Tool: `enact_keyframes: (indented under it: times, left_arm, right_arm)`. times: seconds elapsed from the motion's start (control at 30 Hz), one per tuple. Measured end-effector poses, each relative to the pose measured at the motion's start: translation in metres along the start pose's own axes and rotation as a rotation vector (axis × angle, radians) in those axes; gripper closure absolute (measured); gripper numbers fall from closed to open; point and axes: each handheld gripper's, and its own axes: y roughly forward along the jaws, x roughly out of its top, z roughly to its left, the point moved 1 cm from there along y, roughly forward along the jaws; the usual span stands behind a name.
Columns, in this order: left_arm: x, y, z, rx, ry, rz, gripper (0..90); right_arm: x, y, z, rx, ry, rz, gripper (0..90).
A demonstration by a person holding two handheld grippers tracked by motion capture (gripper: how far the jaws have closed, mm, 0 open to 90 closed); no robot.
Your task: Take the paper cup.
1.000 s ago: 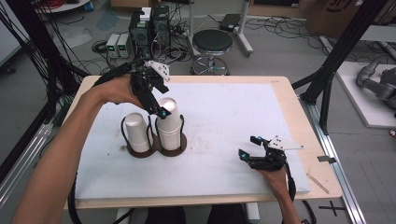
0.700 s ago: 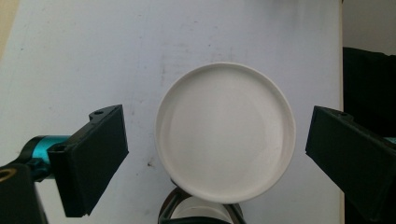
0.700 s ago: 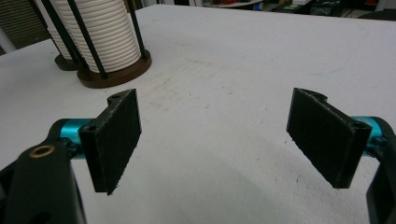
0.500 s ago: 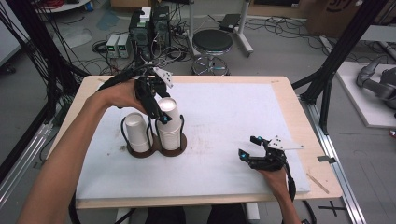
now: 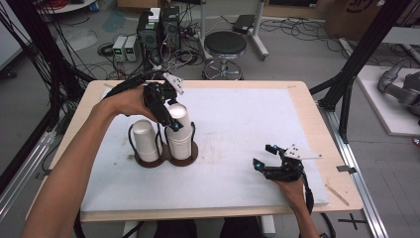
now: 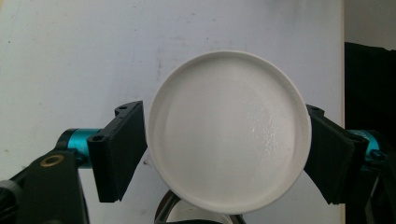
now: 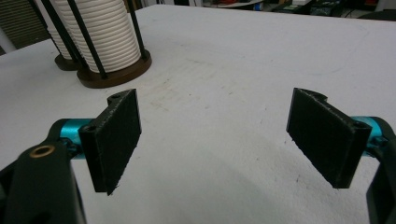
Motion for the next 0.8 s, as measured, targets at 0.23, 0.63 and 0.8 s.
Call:
enact_keyframes:
  times: [0.23,0.63,0.8]
  left_arm:
    - [-0.0006,-0.0016,0.0011,-0.009,0.002,-0.005,29.6]
    - [-0.0013,-0.0018,0.0014,-0.007,-0.009,-0.013,30.4]
    - [-0.0013,-0.0019,0.0013,-0.006,-0.009,-0.013,30.5]
  right_arm:
    - [0.0000,0.0000,-0.0001,0.000,0.001,0.001,18.2]
    - [0.0000,0.0000,-0.0004,0.000,-0.001,-0.001,18.2]
    - [0.0001,0.0000,-0.0001,0.000,0.006,0.001,18.2]
